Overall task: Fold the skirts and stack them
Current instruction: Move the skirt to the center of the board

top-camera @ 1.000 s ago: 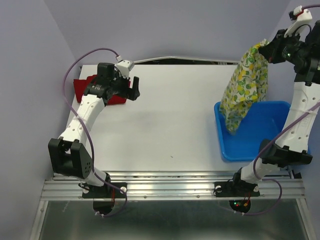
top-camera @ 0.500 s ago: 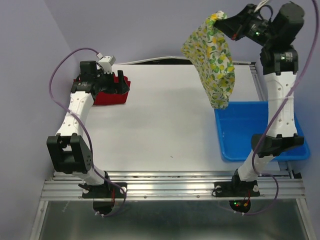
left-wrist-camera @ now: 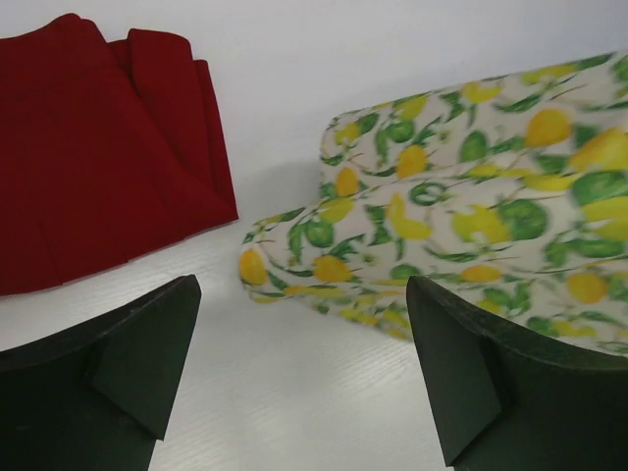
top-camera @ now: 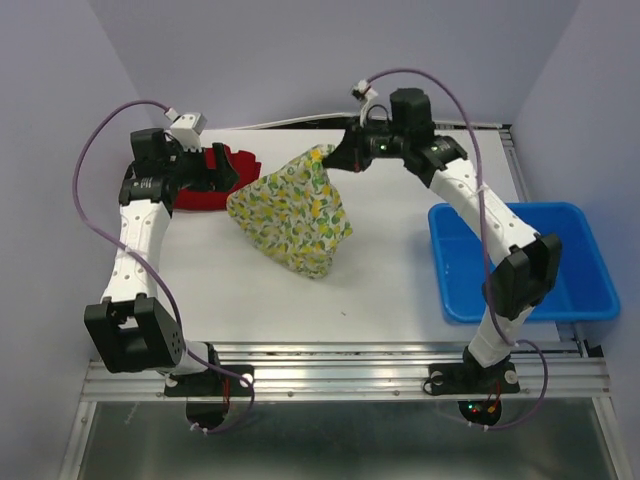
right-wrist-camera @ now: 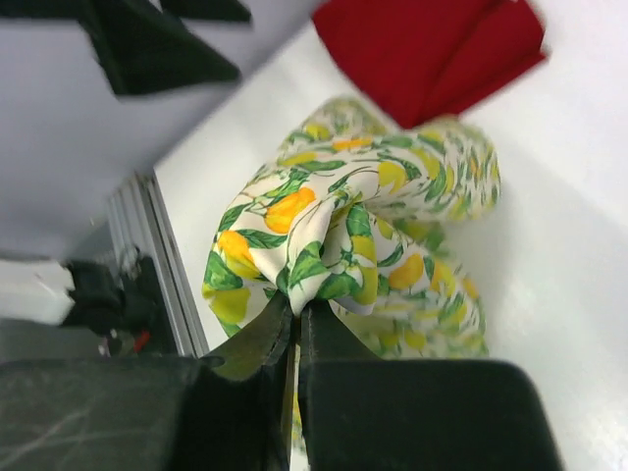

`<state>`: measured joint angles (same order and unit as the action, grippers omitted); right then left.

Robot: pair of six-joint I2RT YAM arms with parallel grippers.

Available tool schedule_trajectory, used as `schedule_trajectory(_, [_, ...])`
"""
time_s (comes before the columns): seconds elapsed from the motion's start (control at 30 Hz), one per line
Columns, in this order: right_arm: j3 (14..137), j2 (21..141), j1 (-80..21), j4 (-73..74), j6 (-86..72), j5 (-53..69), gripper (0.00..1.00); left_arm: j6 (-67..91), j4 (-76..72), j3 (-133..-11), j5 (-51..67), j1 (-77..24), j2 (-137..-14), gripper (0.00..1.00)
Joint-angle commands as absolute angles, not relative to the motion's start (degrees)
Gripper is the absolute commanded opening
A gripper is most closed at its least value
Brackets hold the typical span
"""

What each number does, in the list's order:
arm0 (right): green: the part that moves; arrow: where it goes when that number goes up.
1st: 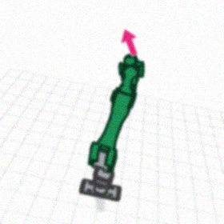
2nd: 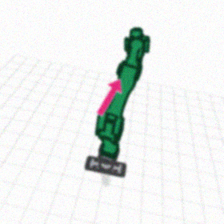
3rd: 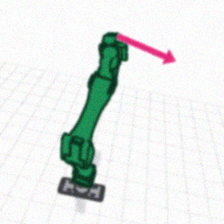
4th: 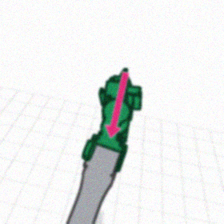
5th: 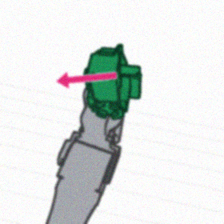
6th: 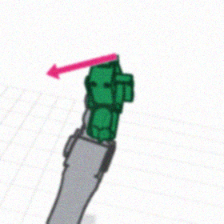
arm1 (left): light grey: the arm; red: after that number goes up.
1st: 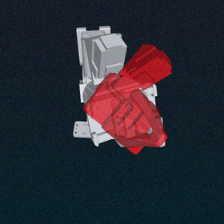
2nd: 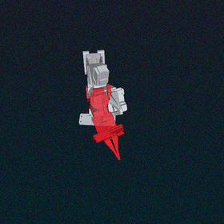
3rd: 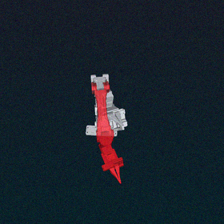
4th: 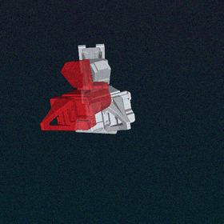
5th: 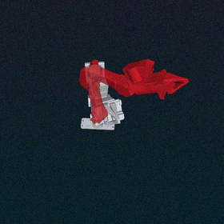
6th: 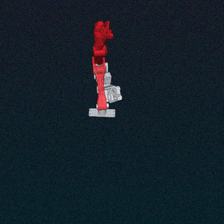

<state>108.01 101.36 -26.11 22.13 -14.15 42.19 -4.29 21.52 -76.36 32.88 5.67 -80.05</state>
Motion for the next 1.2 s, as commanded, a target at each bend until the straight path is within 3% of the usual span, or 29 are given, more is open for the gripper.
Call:
schedule_trajectory(0.0, [99.41, 101.68, -29.7, 24.77, -0.45, 41.49, 0.01, -11.32, 24.07, -74.54, 36.03, 5.89, -78.49, 0.99])
schedule_trajectory(0.33, [94.31, 105.64, -31.99, 35.4, 11.08, 40.08, 0.01, -33.03, 34.79, -68.91, 37.97, 5.8, -78.39, 0.91])
schedule_trajectory(0.5, [92.72, 106.61, -30.24, 31.56, 4.07, 27.08, 0.01, -39.72, 38.76, -67.94, 34.55, 5.27, -80.16, 0.84])
schedule_trajectory(0.67, [104.02, 112.48, -20.68, 28.04, -4.72, 18.83, 0.01, -39.99, 37.79, -67.32, 32.26, 5.19, -79.98, 0.84])
schedule_trajectory(0.83, [106.27, 113.65, -18.98, 27.95, -8.6, 23.36, 0.01, -41.31, 37.28, -67.24, 35.33, 3.35, -79.02, 0.83])
schedule_trajectory(1.03, [94.33, 112.5, -18.98, 26.02, -10.98, 30.14, 0.01, -42.8, 22.19, -58.2, 22.89, -19.13, -70.24, 0.86])
schedule_trajectory(1.17, [91.32, 113.03, -19.51, 26.02, -11.34, 30.06, 0.01, -45.34, 15.04, -56.16, 16.28, -32.93, -70.83, 0.86])
